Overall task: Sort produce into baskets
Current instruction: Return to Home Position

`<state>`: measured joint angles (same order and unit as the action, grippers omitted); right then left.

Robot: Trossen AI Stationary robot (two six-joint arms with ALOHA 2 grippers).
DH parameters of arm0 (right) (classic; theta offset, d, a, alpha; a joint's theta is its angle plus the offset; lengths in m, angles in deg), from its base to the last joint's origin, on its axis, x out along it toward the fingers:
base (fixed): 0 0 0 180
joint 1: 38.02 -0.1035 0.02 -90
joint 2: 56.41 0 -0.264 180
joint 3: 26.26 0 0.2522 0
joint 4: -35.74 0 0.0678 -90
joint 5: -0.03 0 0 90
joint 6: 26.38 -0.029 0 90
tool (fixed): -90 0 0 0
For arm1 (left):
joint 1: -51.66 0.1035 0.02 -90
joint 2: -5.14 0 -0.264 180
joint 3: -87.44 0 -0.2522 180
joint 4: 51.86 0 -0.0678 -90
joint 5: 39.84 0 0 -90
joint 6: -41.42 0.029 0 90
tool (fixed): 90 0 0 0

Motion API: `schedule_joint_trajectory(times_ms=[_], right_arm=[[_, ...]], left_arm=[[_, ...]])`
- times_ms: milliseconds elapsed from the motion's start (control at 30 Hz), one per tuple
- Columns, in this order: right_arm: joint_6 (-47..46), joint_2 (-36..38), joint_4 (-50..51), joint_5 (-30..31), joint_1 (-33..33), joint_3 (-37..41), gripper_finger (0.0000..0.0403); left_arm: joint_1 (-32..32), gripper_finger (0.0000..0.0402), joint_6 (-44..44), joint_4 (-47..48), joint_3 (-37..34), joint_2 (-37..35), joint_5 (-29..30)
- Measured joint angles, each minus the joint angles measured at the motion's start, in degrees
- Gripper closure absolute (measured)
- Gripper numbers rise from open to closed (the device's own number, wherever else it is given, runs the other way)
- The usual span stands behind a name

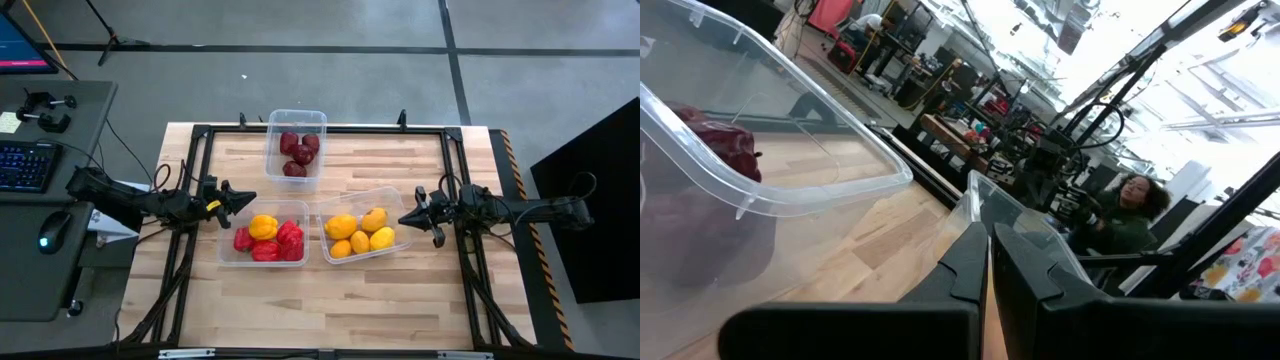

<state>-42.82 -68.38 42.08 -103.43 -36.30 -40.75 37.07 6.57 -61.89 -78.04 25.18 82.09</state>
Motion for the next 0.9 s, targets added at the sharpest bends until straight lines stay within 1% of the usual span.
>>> schedule_joint_trajectory(times_ms=[667,900], right_arm=[[0.0,0.0,-0.1,0.0,0.0,-0.1,0.0403],[0.0,0.0,-0.1,0.0,0.0,-0.1,0.0403]], left_arm=[[0.0,0.0396,0.0,0.0,0.0,0.0,0.0],[-0.1,0.0396,0.1,0.4,0.0,-3.3,0.0]])
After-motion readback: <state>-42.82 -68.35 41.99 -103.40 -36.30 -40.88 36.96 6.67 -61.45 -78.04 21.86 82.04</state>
